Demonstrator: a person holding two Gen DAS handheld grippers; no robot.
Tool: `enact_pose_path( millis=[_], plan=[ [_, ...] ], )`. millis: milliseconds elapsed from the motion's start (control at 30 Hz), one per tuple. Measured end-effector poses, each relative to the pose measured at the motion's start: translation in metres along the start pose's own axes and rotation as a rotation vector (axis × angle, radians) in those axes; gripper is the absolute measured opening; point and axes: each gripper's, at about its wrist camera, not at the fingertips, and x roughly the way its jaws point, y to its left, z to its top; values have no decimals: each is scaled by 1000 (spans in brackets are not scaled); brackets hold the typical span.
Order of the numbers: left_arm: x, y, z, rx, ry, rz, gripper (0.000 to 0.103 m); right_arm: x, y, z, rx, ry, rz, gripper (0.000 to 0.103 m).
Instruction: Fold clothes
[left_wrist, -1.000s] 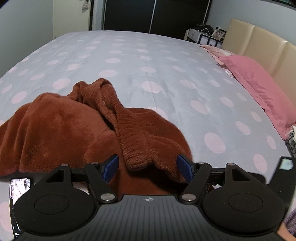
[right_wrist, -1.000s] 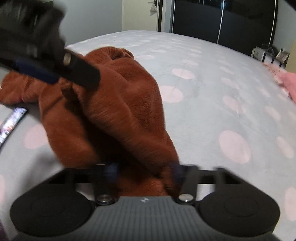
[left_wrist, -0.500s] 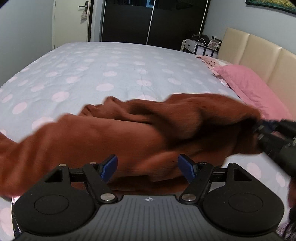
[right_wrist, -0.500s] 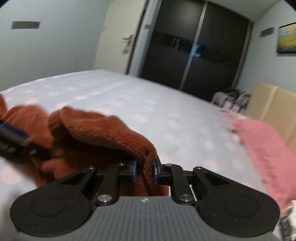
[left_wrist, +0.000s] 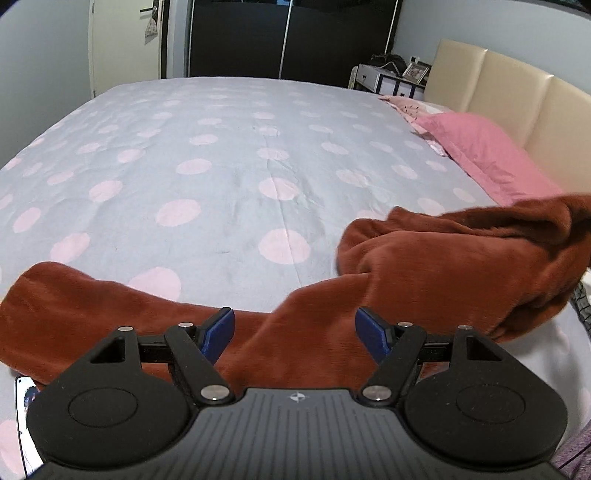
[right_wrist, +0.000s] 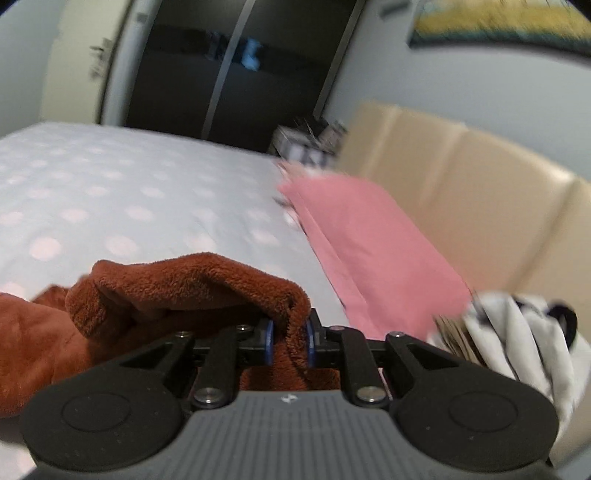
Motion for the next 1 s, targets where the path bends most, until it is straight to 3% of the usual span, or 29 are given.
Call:
enact_pose_path(
  millis=[167,333,433,633,767,1000],
  plan=[
    [12,-3,-1,10,31,15,71,27,-6,-38,-49,105,-17,24],
    [22,-18,-10,78,63,-13,71,39,-17,-68,-57,151,-11,45],
    [30,-29,-15,118,89,-21,71,27,-28,-73,-19,138,-10,57],
    [39,-41,-21,152,117,-13,71,1,-18,-61,-33,22,24,66],
    [39,-38,-21,140,117,-4,71,-12,-1,-55,-74,-35,118,66],
    [39,-21,-14,87,112,18,71,0,40,-25,-153,-32,298,68]
  ],
)
